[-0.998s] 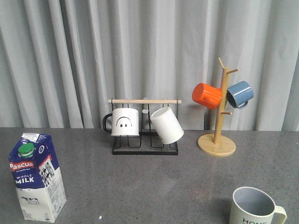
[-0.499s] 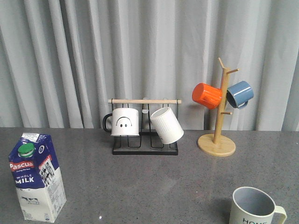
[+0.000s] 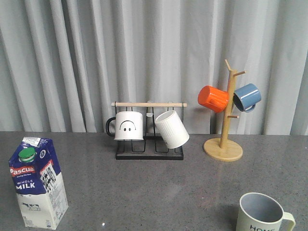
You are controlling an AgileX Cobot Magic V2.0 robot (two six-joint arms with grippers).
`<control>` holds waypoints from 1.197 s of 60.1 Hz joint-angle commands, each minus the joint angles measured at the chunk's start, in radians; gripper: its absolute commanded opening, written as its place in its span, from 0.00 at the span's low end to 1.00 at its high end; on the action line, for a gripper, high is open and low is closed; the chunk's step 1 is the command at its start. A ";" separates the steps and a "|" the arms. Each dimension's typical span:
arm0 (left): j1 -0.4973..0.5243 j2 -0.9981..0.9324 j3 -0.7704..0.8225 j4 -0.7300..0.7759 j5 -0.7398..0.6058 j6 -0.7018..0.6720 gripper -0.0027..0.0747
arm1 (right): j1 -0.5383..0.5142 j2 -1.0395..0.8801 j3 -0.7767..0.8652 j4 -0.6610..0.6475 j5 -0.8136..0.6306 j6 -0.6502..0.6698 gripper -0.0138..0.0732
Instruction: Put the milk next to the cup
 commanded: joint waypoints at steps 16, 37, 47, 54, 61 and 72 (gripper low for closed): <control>-0.002 0.176 -0.079 0.000 -0.045 0.026 0.33 | -0.007 0.224 0.069 0.083 -0.038 -0.133 0.80; -0.002 0.177 -0.079 0.000 -0.048 0.026 0.33 | -0.005 0.455 0.073 0.226 -0.248 -0.254 0.80; -0.002 0.177 -0.079 0.000 -0.048 0.026 0.33 | -0.005 0.534 0.073 0.227 -0.277 -0.259 0.80; -0.002 0.177 -0.079 0.000 -0.048 0.026 0.33 | -0.005 0.566 0.073 0.227 -0.332 -0.267 0.79; -0.002 0.177 -0.079 0.000 -0.048 0.026 0.33 | -0.005 0.605 0.073 0.227 -0.354 -0.268 0.78; -0.002 0.177 -0.079 0.000 -0.049 0.026 0.33 | -0.005 0.666 0.073 0.227 -0.387 -0.268 0.78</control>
